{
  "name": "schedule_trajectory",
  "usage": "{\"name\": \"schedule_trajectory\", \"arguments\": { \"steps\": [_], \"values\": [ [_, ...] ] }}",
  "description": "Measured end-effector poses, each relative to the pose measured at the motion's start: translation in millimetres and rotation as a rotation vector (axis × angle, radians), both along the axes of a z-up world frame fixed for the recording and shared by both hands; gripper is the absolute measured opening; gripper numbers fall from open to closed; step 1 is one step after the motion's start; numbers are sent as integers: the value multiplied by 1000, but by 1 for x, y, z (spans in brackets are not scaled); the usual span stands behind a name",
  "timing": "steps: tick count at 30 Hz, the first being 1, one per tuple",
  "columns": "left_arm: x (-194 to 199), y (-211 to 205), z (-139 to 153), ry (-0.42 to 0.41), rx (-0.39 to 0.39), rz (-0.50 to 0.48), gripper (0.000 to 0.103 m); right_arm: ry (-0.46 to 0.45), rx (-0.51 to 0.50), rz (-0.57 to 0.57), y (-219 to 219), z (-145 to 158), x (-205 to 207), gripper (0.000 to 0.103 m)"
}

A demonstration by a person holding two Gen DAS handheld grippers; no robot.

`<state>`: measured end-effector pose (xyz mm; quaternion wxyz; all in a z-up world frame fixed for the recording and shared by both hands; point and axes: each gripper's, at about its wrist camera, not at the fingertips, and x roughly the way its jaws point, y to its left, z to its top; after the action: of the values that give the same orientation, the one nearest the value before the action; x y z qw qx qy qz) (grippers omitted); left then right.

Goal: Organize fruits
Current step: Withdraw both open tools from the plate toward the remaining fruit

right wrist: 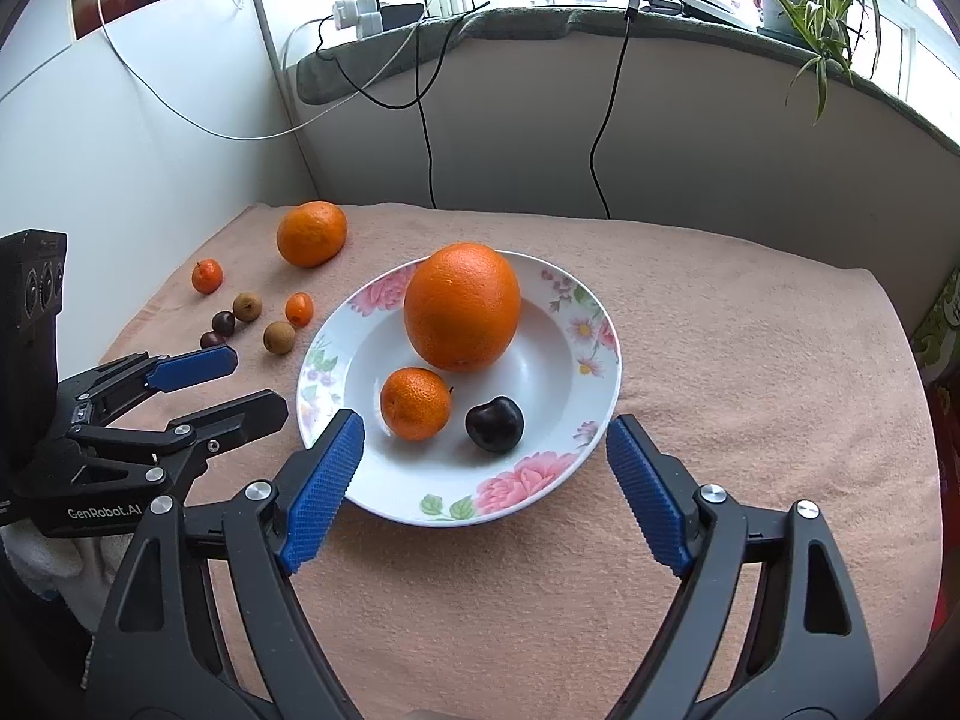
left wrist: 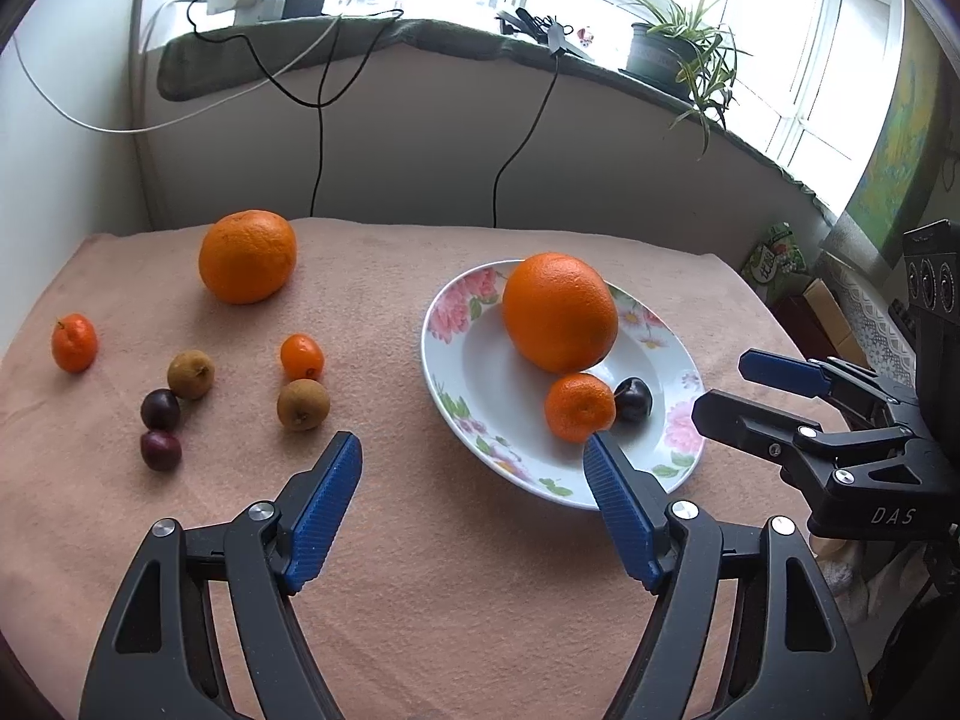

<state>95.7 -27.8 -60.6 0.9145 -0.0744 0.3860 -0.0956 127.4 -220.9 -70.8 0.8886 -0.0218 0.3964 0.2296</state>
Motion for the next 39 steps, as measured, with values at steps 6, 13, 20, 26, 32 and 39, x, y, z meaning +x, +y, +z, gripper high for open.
{"name": "schedule_trajectory", "arguments": {
  "steps": [6,13,20,26,32,39],
  "values": [
    [-6,15,2,-24,11,30,77,-6,11,7,12,2,0,86],
    [-10,42,1,-20,13,86,77,-15,28,31,30,3,0,86],
    [-15,72,-3,-7,20,144,77,-33,28,94,58,5,0,86],
    [-20,97,-9,11,16,193,77,-9,27,164,88,5,4,86],
    [-24,120,-16,25,6,239,77,-5,3,230,116,1,5,86],
    [-20,134,-24,40,-16,268,76,18,-10,286,145,-10,13,86]
  ]
}}
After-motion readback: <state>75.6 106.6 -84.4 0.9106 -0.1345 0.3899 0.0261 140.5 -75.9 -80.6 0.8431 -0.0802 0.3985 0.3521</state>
